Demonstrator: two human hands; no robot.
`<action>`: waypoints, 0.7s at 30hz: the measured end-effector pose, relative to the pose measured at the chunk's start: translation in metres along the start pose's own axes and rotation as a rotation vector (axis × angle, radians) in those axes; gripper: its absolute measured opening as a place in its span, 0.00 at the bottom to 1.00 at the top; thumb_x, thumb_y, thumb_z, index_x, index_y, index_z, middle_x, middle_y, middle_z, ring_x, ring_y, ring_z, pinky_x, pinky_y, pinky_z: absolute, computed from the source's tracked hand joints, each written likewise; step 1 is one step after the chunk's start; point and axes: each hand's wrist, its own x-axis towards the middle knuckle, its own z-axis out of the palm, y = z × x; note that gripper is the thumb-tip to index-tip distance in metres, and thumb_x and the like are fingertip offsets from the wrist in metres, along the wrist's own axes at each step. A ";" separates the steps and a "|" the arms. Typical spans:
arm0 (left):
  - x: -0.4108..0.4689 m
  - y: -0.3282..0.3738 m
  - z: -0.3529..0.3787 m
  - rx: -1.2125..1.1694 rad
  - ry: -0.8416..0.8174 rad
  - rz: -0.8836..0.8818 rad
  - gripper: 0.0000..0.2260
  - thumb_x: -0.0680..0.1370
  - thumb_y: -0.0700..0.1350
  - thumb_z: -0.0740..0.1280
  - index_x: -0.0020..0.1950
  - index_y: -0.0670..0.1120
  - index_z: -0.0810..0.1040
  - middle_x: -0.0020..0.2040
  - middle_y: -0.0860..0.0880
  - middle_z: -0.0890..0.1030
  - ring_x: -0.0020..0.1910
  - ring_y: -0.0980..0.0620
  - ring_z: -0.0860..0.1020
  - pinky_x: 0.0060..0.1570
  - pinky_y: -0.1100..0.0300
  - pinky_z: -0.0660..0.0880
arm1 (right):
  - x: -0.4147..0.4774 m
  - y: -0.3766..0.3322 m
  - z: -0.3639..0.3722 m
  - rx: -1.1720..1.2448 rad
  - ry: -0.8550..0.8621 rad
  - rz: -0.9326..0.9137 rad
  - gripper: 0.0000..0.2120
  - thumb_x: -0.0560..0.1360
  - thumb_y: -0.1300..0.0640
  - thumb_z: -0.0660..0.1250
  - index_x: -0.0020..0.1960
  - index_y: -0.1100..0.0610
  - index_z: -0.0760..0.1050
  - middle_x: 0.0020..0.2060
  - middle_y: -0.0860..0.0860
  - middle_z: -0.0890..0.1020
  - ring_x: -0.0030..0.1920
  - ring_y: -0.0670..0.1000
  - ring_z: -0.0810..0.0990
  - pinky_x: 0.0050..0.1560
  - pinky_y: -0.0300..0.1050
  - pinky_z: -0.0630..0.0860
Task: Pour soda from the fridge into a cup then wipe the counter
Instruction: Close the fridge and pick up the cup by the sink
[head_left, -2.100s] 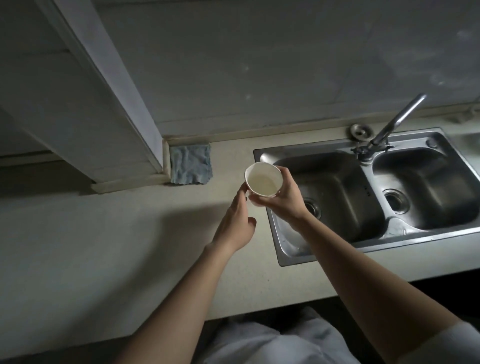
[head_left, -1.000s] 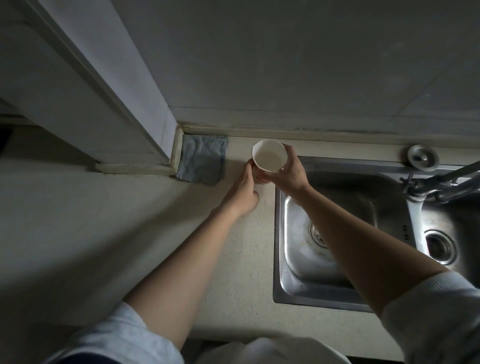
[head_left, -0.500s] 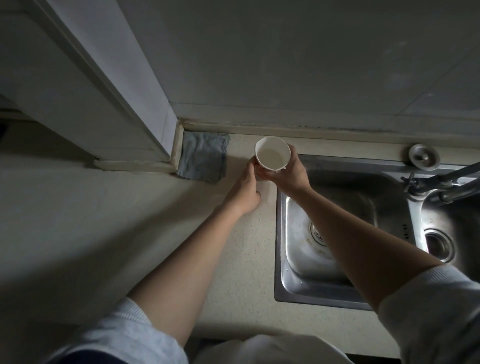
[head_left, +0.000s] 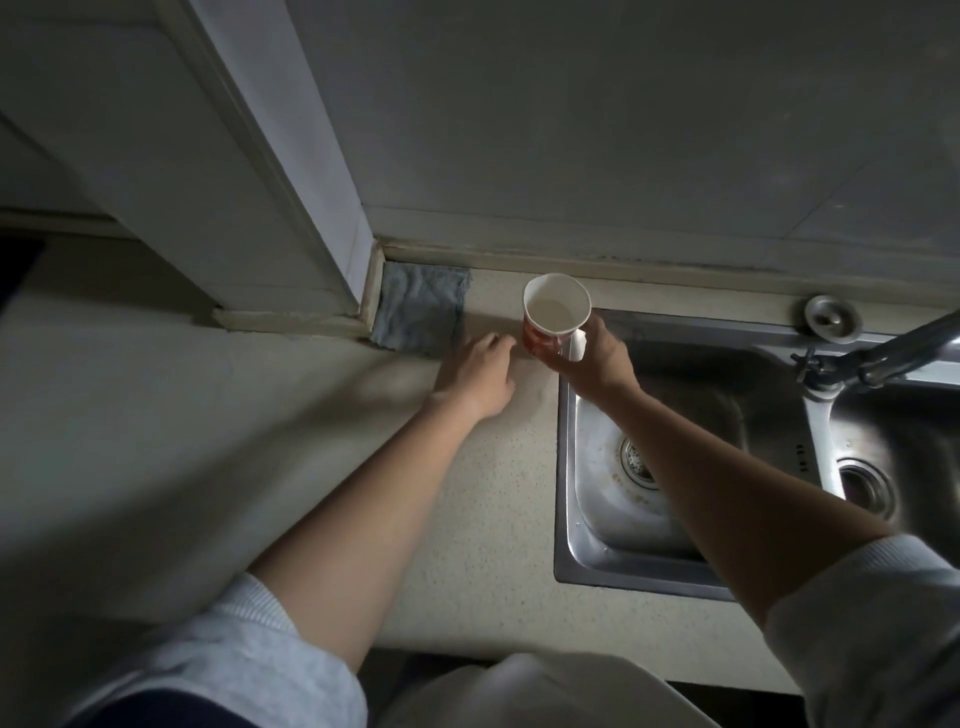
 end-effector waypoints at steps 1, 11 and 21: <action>-0.004 -0.002 0.002 0.023 -0.017 0.007 0.25 0.78 0.42 0.66 0.75 0.45 0.66 0.72 0.45 0.71 0.71 0.43 0.67 0.71 0.48 0.66 | -0.005 0.000 0.000 -0.035 0.003 0.010 0.39 0.72 0.43 0.73 0.73 0.59 0.62 0.67 0.57 0.75 0.64 0.56 0.75 0.54 0.40 0.69; -0.051 -0.011 -0.004 0.115 0.008 0.075 0.19 0.78 0.46 0.65 0.69 0.48 0.71 0.68 0.47 0.74 0.66 0.46 0.71 0.64 0.47 0.71 | -0.072 -0.003 0.003 -0.216 0.007 0.064 0.29 0.74 0.43 0.69 0.67 0.59 0.68 0.59 0.58 0.79 0.57 0.56 0.79 0.56 0.53 0.79; -0.140 -0.034 -0.023 0.202 0.066 -0.093 0.15 0.79 0.47 0.62 0.65 0.49 0.75 0.65 0.47 0.76 0.63 0.45 0.75 0.63 0.50 0.70 | -0.118 -0.025 0.028 -0.360 -0.132 -0.277 0.22 0.78 0.47 0.65 0.68 0.57 0.69 0.65 0.56 0.75 0.61 0.55 0.77 0.60 0.49 0.76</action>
